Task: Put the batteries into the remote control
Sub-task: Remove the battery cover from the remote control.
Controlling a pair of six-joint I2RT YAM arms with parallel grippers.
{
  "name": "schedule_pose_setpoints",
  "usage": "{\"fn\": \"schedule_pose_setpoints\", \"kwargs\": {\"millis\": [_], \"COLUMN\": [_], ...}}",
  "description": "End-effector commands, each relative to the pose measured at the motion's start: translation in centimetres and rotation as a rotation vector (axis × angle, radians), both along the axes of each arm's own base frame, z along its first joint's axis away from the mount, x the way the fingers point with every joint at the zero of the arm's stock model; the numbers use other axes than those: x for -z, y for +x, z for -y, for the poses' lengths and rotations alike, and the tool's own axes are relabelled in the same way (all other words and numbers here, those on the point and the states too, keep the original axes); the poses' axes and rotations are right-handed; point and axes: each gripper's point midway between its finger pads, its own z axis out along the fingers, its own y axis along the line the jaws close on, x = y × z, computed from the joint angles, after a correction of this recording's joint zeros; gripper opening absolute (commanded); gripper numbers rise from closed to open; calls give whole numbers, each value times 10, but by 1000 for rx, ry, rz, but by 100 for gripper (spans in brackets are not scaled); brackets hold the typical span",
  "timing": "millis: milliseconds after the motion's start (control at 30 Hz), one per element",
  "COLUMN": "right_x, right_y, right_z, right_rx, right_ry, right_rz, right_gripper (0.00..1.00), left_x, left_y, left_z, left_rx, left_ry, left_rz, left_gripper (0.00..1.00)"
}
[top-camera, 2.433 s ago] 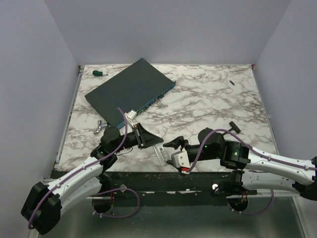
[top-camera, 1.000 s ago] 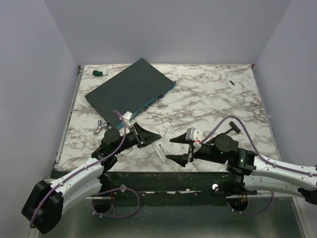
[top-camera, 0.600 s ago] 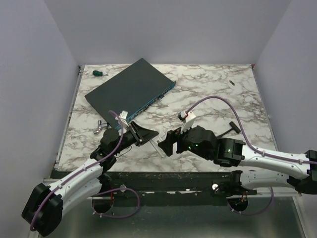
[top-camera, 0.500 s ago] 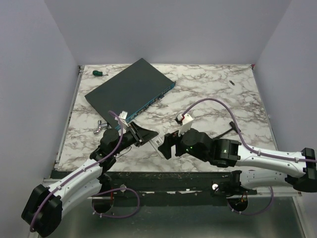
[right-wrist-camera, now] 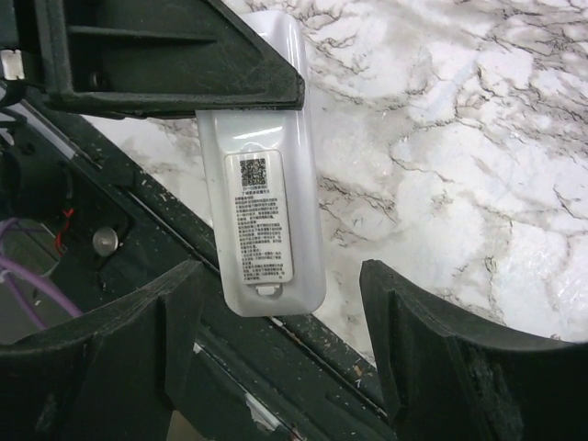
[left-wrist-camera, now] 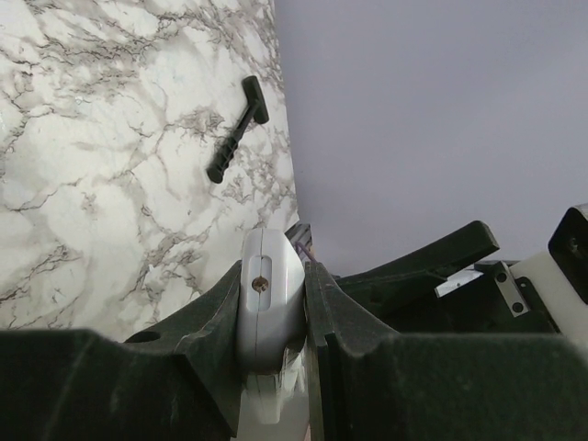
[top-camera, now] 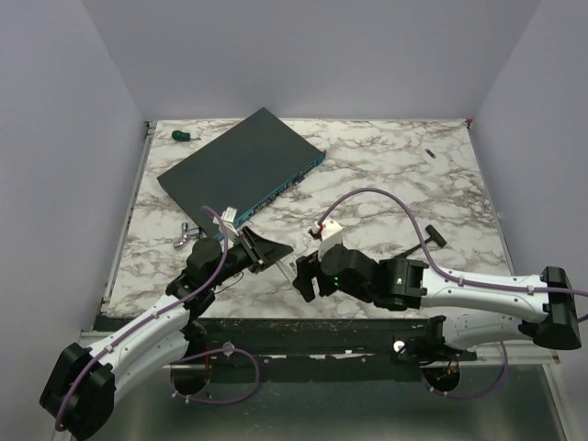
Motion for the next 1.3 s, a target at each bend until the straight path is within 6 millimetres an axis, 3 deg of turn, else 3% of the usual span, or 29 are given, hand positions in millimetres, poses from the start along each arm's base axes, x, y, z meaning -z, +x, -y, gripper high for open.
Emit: {"fn": "schedule_pose_setpoints", "kwargs": {"millis": [0, 267, 500, 767, 1267], "right_x": [2, 3, 7, 16, -12], "right_y": [3, 6, 4, 2, -2], "right_z": [-11, -20, -21, -18, -14], "right_rx": [-24, -29, -46, -59, -59], "right_ry": [-48, -52, -71, -109, -8], "right_rz": [26, 39, 34, 20, 30], "right_gripper": [74, 60, 42, 30, 28], "left_x": [-17, -13, -13, -12, 3], "left_y": [5, 4, 5, 6, 12], "left_z": [-1, -2, 0, 0, -5], "left_rx": [-15, -15, -11, -10, -45], "left_ry": [-16, -11, -11, -10, 71], "left_rz": [50, 45, 45, 42, 42], "left_gripper": [0, 0, 0, 0, 0]}}
